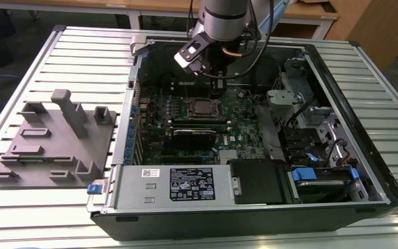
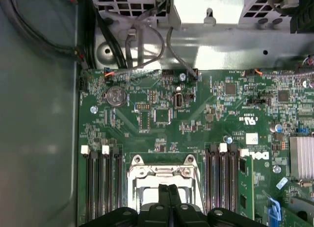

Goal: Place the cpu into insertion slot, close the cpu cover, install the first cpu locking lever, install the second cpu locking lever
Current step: 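Close the cpu cover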

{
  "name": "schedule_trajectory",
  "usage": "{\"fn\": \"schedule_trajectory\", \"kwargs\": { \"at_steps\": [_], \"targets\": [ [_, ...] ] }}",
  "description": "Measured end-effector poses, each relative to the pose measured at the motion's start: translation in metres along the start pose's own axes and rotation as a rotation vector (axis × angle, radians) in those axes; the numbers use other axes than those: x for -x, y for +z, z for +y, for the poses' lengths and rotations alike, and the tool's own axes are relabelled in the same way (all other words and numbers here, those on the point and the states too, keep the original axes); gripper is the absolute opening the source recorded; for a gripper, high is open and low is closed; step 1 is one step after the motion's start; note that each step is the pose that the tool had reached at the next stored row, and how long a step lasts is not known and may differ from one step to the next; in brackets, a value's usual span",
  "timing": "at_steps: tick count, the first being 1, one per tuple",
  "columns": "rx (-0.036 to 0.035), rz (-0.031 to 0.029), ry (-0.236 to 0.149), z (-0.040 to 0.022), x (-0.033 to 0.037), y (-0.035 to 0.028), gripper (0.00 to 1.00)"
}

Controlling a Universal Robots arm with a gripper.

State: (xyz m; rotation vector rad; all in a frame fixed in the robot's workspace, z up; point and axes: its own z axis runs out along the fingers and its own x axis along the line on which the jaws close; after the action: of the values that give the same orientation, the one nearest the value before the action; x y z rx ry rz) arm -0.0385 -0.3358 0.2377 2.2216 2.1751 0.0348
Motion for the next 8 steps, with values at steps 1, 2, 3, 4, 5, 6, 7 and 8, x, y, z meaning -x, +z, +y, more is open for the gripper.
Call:
{"fn": "schedule_trajectory", "kwargs": {
  "at_steps": [1,2,3,4,5,6,7,8],
  "targets": [
    [0.0000,0.0001,0.000,-0.0010,0.0000,0.0003,0.10],
    [0.0000,0.0001,0.000,-0.0019,0.0000,0.0008,0.10],
    [0.0000,0.0001,0.000,-0.0028,0.0000,0.0013,0.10],
    [0.0001,0.0001,0.000,-0.0037,0.0000,0.0019,0.10],
    [0.0000,0.0001,0.000,-0.0048,0.0001,0.0023,0.10],
    [-0.0001,0.0000,0.000,-0.0060,0.0001,0.0027,0.10],
    [-0.0001,-0.0001,0.000,-0.0073,0.0002,0.0031,0.10],
    [0.0000,0.0000,0.000,-0.0085,0.0002,0.0035,0.10]
  ]
}}
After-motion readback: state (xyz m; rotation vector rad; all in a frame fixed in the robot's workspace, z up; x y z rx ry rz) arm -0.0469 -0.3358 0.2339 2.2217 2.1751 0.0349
